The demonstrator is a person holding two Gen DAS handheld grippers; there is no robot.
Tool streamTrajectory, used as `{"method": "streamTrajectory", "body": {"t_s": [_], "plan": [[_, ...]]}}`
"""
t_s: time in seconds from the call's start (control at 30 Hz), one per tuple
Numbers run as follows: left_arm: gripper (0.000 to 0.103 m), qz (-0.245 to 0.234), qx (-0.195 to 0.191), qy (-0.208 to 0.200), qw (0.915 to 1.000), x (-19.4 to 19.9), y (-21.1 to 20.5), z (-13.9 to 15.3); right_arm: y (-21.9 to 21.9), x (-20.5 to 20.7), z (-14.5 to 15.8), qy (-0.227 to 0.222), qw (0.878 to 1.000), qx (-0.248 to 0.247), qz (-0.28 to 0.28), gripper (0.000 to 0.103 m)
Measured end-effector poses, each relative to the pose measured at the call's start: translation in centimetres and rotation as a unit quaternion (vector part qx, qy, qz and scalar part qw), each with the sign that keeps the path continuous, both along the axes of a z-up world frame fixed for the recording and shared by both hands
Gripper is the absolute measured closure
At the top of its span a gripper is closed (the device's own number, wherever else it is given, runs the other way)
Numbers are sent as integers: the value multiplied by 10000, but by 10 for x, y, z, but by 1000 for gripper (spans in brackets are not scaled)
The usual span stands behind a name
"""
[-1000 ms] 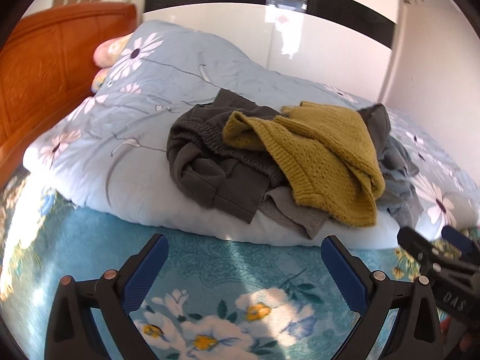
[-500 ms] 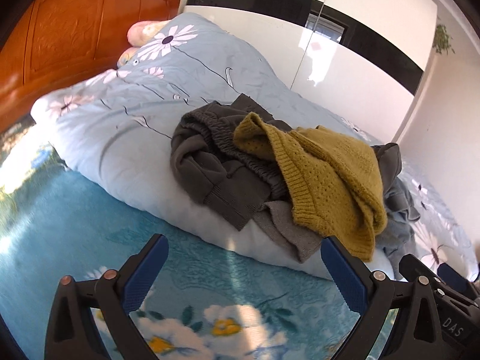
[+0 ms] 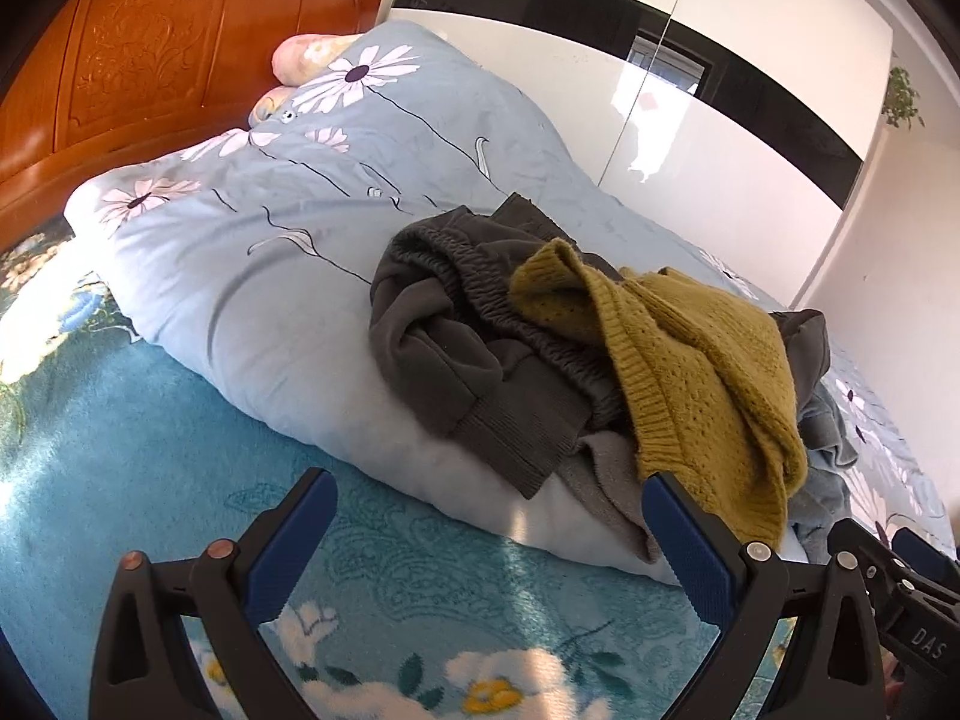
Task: Fold clothes
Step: 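Move both grippers toward the yellow sweater on the clothes pile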
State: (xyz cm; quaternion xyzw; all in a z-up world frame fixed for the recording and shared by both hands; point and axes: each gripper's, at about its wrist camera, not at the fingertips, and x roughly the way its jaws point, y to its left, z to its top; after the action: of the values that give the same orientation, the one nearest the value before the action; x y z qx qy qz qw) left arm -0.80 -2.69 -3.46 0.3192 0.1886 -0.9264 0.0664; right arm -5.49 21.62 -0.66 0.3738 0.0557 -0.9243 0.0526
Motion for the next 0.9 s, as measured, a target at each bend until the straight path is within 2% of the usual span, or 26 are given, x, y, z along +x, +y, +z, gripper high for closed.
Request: {"method": "streamTrajectory", "body": {"t_s": [0.4,0.6,0.9], "plan": [[0,-216,114,-201,9995,-4,0,-3,-5,-3,-7,-131,9997,181,27,0],[0,-138,225,-772,9967,-15,0,-18,-6,-2,-11,-179,9996,212,20,0],[0,-334,506,-779,9951,-18,11,-21,3,9,-11,-170,9994,310,33,0]]}}
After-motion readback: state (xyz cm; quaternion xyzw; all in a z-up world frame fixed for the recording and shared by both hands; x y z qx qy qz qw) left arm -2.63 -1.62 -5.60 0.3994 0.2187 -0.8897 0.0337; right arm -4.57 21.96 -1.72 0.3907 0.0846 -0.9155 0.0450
